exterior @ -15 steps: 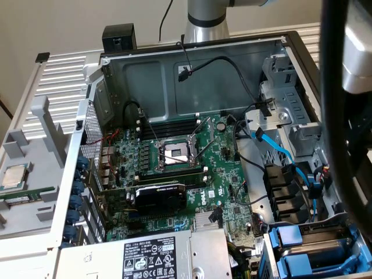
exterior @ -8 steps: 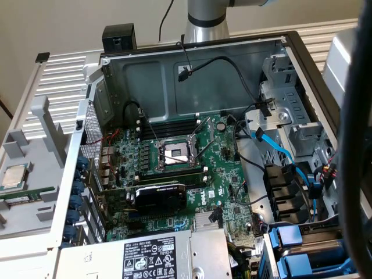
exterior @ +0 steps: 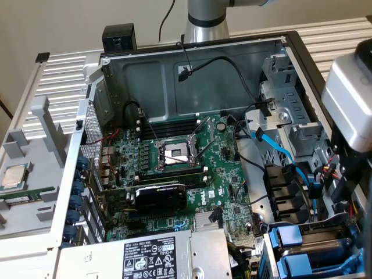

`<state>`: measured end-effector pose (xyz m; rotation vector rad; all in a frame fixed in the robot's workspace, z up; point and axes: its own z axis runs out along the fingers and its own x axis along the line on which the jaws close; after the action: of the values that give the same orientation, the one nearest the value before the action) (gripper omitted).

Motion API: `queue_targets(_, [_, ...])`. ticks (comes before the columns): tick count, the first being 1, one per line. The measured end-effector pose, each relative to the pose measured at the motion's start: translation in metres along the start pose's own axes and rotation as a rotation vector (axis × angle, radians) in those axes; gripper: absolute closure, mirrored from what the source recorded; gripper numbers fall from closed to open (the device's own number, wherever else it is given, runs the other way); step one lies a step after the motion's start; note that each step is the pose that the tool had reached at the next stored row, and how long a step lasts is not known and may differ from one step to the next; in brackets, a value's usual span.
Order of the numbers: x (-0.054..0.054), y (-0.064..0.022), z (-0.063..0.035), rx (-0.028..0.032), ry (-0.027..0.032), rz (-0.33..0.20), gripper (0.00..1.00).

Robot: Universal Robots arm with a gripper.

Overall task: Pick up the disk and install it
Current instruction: 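Insert the first disk wire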

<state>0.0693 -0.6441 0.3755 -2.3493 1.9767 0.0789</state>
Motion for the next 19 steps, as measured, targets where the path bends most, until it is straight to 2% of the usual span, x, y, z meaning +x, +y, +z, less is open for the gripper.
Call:
queue_targets(1, [0.0,-0.0005,0.0003,0.0002,-0.0045,-0.006,0.51])
queue_targets(2, [0.0,-0.0012,0.0006,0.0013,-0.012,-0.009,0.51])
queue_targets(4, [0.001,-0.0019,0.0011,0.0052,-0.0346,-0.011,0.51])
queue_targets(5, [0.003,-0.0019,0.0016,0.0065,-0.0426,-0.011,0.51])
queue_targets(11, [0.009,-0.0023,0.0059,0.0124,-0.0769,-0.013,0.51])
queue_targets(16, [0.015,-0.0024,0.0112,0.0152,-0.0946,-0.016,0.51])
queue_targets(19, [0.016,-0.0028,0.0161,0.0153,-0.0987,-0.019,0.51])
